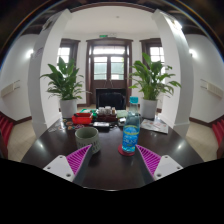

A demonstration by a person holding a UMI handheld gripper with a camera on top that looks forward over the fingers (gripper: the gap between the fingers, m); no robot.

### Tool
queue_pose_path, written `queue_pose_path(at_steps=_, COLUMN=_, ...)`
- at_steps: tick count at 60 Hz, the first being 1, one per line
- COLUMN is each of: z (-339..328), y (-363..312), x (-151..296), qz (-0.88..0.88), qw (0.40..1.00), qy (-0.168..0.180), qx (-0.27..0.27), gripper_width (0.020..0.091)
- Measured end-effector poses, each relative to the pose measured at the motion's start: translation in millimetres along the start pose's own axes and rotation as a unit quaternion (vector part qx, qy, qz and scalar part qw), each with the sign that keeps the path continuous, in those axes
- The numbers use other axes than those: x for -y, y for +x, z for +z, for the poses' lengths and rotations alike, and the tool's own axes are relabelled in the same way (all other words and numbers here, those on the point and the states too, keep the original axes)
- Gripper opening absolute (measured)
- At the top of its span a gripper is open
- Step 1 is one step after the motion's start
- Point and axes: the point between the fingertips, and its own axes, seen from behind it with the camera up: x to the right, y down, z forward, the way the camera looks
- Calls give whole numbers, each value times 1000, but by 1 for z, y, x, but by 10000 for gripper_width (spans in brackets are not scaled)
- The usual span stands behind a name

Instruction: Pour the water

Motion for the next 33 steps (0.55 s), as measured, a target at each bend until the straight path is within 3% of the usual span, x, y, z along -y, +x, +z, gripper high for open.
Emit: queue_pose_path(at_steps=33, z=-41, y=-39, x=44, qz=-22, qw=999, qy=26, qx=-1, gripper_width=857)
